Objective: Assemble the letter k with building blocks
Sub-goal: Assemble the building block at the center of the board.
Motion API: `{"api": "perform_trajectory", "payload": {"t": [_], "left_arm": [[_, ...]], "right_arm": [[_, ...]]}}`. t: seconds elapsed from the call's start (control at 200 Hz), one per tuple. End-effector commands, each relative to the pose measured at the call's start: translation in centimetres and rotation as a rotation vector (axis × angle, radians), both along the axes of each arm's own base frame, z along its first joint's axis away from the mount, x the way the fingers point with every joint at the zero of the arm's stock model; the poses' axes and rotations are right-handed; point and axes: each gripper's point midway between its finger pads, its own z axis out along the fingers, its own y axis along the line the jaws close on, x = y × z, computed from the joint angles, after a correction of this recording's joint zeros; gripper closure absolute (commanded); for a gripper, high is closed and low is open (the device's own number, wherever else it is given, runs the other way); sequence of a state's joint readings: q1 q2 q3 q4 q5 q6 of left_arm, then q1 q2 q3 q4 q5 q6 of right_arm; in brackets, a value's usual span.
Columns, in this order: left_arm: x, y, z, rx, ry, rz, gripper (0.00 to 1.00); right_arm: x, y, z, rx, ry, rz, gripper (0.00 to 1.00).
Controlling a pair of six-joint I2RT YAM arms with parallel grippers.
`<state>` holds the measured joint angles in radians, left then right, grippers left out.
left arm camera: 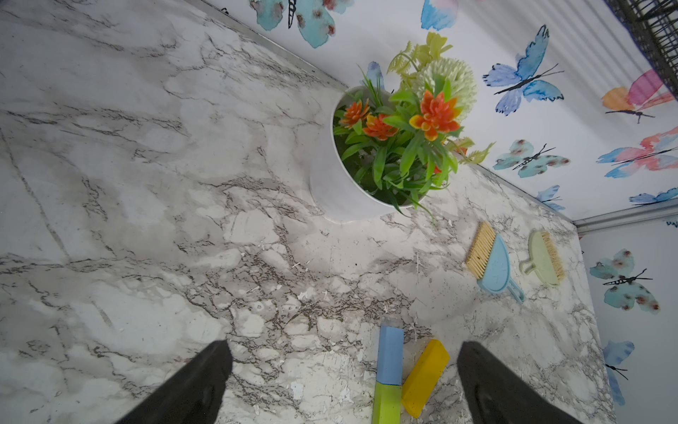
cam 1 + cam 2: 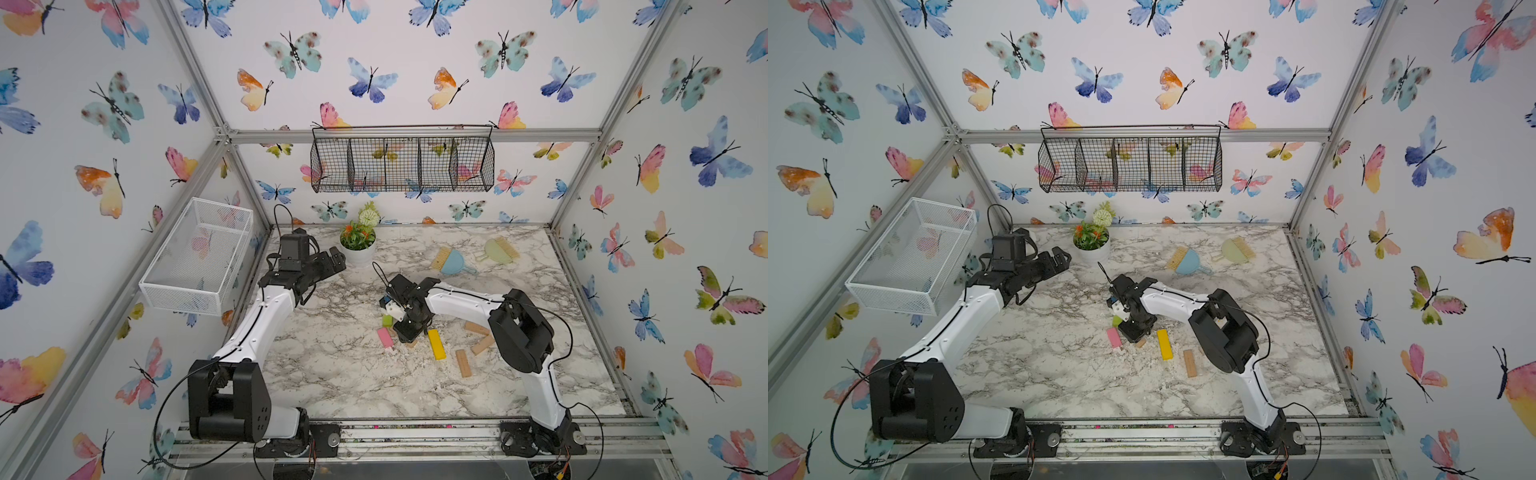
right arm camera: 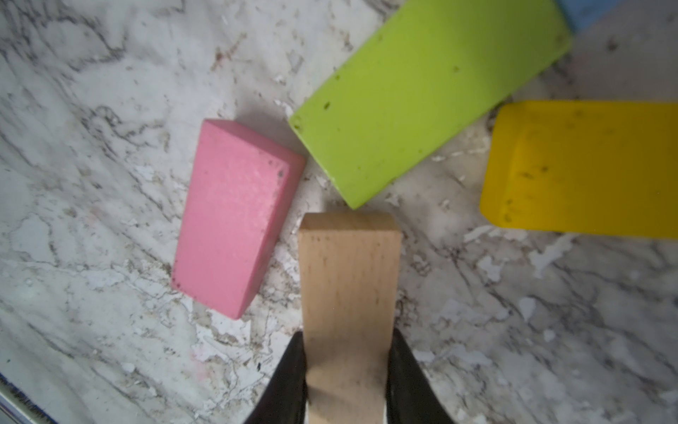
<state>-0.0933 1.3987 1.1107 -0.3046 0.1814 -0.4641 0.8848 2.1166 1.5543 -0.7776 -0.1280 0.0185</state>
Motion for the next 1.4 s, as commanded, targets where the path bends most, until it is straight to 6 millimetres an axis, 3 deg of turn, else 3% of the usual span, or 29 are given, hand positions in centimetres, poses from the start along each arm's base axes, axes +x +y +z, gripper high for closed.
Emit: {"api": "perform_trajectory", "payload": {"t": [0.0,0.425,0.766,1.096,1.231,1.397], "left_arm": [[0.1,0.0,0.2,0.008,0.0,-0.01,0.0],[0.1,0.0,0.3,0.007,0.0,-0.01,0.0],[0.1,0.0,0.2,0.007,0.002,-0.013,0.0],[-0.8,-0.6,-0.4,-0.011,0.016,-0.046,0.01],[-2.4,-1.5,-1.0,-0.013,0.022,-0.074,0.01],[-5.8,-3.9,-2.7,0.004,0.049,-0.115,0.01]], "right_arm": [[-0.9,-3.3,-2.2,-0.127,0.053,-0.042,0.98],[-0.8,-3.4,-2.8,-0.133,0.081,-0.075,0.98],[-0.6,-3.2,-2.8,-0.132,0.081,-0.097,0.62],[-0.4,-2.3,-1.8,-0.079,0.079,-0.12,0.5],[1.3,-1.8,1.0,-0.013,0.006,-0.182,0.48],[4.8,-1.9,8.5,0.207,-0.17,-0.32,0.43]]}}
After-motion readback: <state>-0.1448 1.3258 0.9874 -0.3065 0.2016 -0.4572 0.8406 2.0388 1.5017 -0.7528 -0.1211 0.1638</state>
